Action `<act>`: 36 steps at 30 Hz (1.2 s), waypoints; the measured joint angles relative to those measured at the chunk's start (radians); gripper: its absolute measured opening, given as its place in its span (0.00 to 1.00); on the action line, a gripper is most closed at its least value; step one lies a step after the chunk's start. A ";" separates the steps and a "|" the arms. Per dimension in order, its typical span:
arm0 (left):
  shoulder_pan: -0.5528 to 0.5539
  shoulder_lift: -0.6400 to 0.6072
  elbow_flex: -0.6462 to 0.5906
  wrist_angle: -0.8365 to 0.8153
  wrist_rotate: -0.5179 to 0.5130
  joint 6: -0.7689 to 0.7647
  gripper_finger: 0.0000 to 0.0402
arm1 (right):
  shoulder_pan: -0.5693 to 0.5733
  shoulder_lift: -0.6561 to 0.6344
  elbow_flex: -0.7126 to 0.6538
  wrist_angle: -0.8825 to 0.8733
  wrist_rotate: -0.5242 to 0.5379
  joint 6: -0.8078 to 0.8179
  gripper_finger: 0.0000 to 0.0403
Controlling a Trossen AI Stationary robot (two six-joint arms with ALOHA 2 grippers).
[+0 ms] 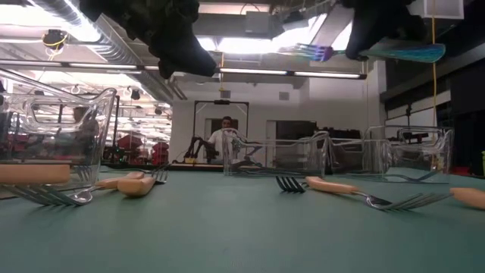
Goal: Sort silverware by color (type)
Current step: Put the blue fork into the top right transparent bin
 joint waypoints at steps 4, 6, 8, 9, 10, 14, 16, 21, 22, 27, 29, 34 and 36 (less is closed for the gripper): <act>0.000 0.000 0.000 0.000 -0.030 0.000 0.24 | -0.038 -0.085 0.000 -0.085 0.044 -0.068 0.00; 0.000 0.000 0.000 -0.001 -0.060 0.000 0.24 | -0.066 -0.121 0.000 -0.114 0.054 -0.105 0.00; 0.000 0.000 0.000 -0.001 -0.088 0.000 0.24 | -0.100 -0.153 0.000 -0.149 0.058 -0.152 0.00; 0.000 0.000 0.000 -0.001 -0.098 0.000 0.24 | -0.118 -0.169 0.000 -0.162 0.058 -0.176 0.00; 0.000 0.000 0.000 -0.001 -0.107 0.000 0.24 | -0.138 -0.181 0.000 -0.174 0.058 -0.201 0.00; 0.000 0.000 0.000 -0.001 -0.121 0.000 0.24 | -0.227 -0.228 0.000 -0.220 0.058 -0.302 0.00; 0.000 0.000 0.000 -0.004 -0.122 0.000 0.24 | -0.271 -0.247 0.000 -0.242 0.058 -0.378 0.00; 0.000 0.000 0.000 -0.005 -0.123 0.000 0.24 | -0.376 -0.270 0.000 -0.263 0.049 -0.560 0.00; 0.000 0.000 0.000 -0.007 -0.123 0.000 0.24 | -0.396 -0.271 0.000 -0.264 0.048 -0.601 0.00; 0.000 0.000 0.000 -0.009 -0.123 0.000 0.24 | -0.490 -0.271 0.000 -0.263 0.039 -0.884 0.00; 0.000 0.000 0.000 -0.009 -0.123 0.000 0.24 | -0.529 -0.267 0.000 -0.263 0.039 -1.025 0.00; 0.000 0.000 0.000 -0.009 -0.125 0.000 0.24 | -0.636 -0.267 0.000 -0.262 0.039 -1.433 0.00; 0.000 0.000 0.000 -0.009 -0.131 0.000 0.24 | -0.676 -0.266 0.000 -0.262 0.039 -1.611 0.00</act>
